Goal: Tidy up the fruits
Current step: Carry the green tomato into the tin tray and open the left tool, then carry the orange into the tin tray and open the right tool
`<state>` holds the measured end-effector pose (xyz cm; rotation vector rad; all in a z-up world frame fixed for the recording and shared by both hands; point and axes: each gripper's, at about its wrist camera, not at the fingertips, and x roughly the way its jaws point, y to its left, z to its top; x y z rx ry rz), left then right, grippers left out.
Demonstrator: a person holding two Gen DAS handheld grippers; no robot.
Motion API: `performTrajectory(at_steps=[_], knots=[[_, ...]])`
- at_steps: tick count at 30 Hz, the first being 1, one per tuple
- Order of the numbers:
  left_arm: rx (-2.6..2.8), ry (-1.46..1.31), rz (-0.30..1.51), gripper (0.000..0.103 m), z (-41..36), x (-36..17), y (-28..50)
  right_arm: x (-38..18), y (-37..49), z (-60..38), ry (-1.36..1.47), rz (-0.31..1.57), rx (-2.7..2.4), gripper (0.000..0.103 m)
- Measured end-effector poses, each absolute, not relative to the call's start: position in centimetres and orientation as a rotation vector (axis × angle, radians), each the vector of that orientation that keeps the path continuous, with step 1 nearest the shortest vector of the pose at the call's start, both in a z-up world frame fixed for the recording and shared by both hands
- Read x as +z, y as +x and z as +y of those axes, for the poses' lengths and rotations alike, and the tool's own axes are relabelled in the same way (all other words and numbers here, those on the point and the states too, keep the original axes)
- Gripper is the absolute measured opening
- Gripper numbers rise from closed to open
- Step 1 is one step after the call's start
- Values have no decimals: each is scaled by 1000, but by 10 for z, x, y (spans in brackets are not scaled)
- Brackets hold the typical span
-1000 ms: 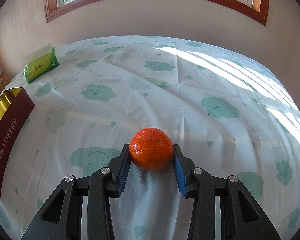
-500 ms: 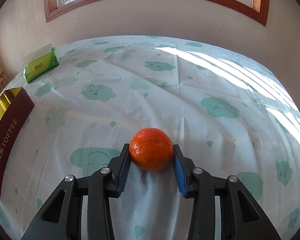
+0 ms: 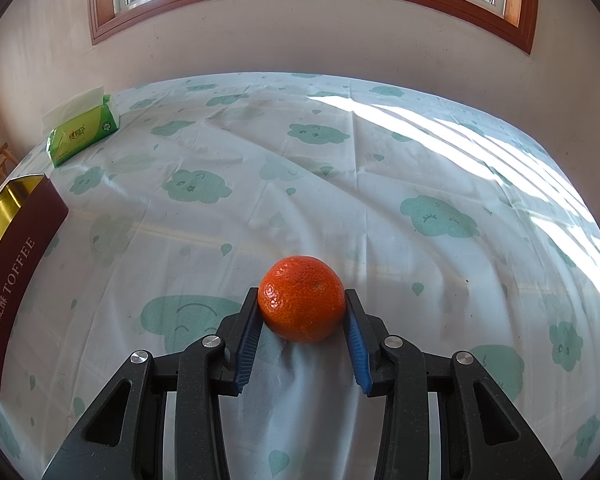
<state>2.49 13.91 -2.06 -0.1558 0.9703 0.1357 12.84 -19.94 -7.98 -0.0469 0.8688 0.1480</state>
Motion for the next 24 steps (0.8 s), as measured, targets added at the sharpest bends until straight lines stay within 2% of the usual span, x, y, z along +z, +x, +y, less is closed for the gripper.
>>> performTrajectory(at_steps=[7,11,24], knots=[[133,-186,938,60,146,-9,11,-61,121,-188,-44,835,188,40],[163,-202,924,60,155,-4,2,-42,110,-163,-60,802,255,40],[255,-198,918,64,185,0,-26,-4,58,-21,-162,740,607,40]])
